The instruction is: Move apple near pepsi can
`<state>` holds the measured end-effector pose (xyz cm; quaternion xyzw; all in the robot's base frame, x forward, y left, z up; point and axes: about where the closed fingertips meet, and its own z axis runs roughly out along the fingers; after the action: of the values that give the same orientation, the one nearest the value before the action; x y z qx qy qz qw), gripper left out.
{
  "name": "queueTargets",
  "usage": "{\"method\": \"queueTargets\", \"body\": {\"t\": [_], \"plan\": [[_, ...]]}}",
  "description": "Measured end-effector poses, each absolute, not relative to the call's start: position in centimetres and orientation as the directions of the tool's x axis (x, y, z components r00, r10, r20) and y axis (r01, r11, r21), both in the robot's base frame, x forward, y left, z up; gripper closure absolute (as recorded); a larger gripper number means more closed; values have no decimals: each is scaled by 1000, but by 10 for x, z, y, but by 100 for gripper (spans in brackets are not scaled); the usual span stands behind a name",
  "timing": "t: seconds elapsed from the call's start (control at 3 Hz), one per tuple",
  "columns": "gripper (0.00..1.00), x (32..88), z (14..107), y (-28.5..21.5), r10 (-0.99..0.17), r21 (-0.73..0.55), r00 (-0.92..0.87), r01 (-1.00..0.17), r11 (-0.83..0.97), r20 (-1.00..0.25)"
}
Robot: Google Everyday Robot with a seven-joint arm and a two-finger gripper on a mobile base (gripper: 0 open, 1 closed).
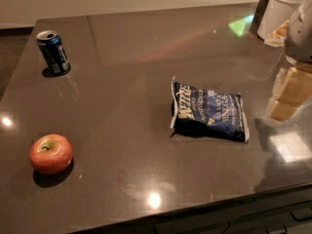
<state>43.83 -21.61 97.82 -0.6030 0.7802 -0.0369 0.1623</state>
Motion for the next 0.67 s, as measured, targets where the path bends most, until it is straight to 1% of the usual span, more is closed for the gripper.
{"method": "queueTargets", "body": {"t": [0.33,0.67], "plan": [[0,445,980,-200,-953,-255,-199,-933,255,-227],[0,454,980,-173,-955,-259,-158,-940,224,-252]]}}
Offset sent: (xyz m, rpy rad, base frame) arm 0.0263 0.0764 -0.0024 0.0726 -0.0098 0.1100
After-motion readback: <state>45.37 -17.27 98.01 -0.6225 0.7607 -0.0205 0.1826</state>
